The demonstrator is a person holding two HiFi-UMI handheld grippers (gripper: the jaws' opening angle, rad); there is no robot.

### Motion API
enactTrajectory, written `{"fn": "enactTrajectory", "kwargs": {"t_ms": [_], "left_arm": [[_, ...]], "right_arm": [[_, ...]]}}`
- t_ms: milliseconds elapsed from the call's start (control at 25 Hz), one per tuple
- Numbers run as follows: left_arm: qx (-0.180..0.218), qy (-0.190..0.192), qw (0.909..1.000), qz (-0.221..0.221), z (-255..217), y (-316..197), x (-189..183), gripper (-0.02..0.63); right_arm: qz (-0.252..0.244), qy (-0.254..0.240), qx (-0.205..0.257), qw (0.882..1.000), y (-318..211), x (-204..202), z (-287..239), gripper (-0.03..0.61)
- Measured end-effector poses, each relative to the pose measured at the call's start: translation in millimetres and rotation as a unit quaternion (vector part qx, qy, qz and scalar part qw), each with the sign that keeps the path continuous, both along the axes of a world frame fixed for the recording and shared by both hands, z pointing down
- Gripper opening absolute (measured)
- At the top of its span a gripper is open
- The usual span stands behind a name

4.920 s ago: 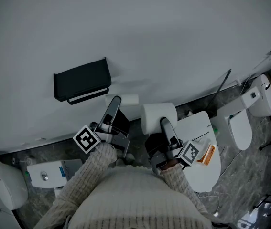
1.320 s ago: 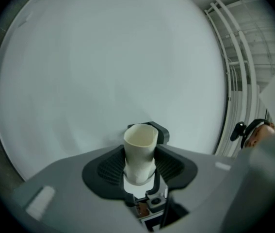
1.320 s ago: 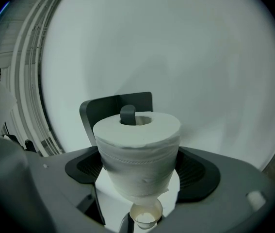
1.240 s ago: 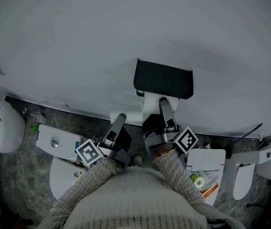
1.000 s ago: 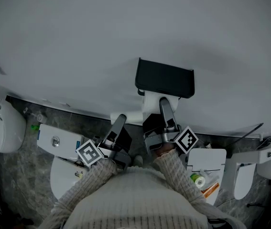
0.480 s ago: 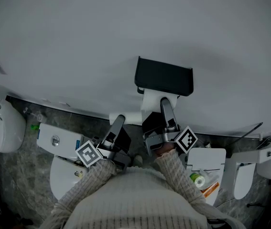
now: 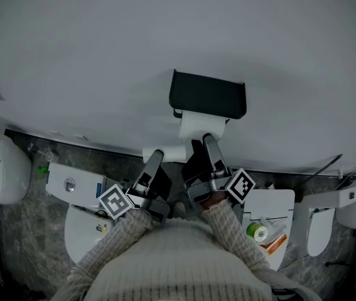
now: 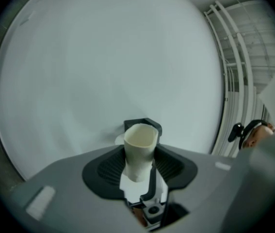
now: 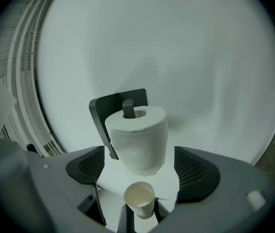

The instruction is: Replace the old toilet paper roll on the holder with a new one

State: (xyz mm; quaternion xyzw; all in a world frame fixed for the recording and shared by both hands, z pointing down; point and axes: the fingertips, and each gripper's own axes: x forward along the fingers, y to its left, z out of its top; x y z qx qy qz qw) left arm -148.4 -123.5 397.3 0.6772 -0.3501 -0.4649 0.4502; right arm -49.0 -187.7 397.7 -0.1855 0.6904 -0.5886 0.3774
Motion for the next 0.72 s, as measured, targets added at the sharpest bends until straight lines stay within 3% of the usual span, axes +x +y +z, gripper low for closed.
{"fn": "enactTrajectory", "kwargs": {"t_ms": [200,320,440,720], "left_arm": [[0.006,0.002,0.9998,0.019,-3,0,14,0.175],[0.005,0.008,0.9996,0.028,-2,1,22,0.175],[0.005,0.012,0.9991,0.04,-2,1,34,0.175],[0.002,0.027,0.9982,0.055,1,2,46,0.175]], "right_arm": [[-0.011,0.01,-0.004,1.0,18,7,2,0.381],[-0.015,0.033,0.01,0.999,28,13,-1,0.253],[-0.008,0.045,0.029,0.999,36,26,-8,0.179],[0.008,0.052,0.059,0.997,50,44,-16,0.128]]}}
